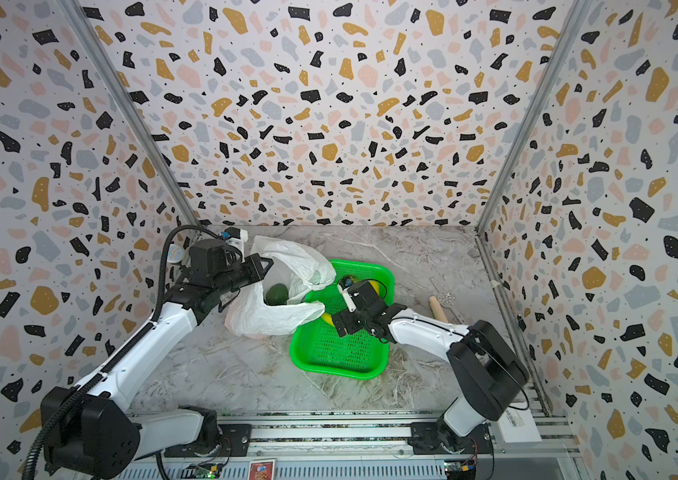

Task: Place the fruits into the plastic bag
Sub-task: 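Move the right gripper back into the basket onto the yellow banana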

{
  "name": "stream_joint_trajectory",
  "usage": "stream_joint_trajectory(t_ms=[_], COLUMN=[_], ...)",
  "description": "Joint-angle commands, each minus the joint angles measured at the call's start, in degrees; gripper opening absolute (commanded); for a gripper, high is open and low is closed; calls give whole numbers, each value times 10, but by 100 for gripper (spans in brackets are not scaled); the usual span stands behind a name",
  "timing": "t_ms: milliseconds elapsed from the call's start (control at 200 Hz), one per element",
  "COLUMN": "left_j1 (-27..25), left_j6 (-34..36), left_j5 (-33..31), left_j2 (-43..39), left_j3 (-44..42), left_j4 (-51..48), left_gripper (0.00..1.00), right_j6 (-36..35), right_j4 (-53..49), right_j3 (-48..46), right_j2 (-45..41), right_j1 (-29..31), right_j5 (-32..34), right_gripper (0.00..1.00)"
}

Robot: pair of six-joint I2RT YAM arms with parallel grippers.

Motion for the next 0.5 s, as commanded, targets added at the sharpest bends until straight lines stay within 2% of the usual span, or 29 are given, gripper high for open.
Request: stream_joint_trajectory(t_ms=[0,95,255,496], left_j1=[-1,-1,-1,-1], left_j6=[-6,-3,6,7], left_j5=[10,12,12,16], left_j2=[5,3,5,13], left_j3=[1,2,3,10], left_j4=[17,12,5,4], left_gripper=[0,0,0,0], right_j6=[-74,-88,-90,-56], right_j4=[-67,-81,-102,-78], right_j3=[53,80,95,80], right_j2=[35,69,106,118], right_j1=[23,29,37,43], right_j5=[40,50,40,1], right_gripper=[98,95,81,48])
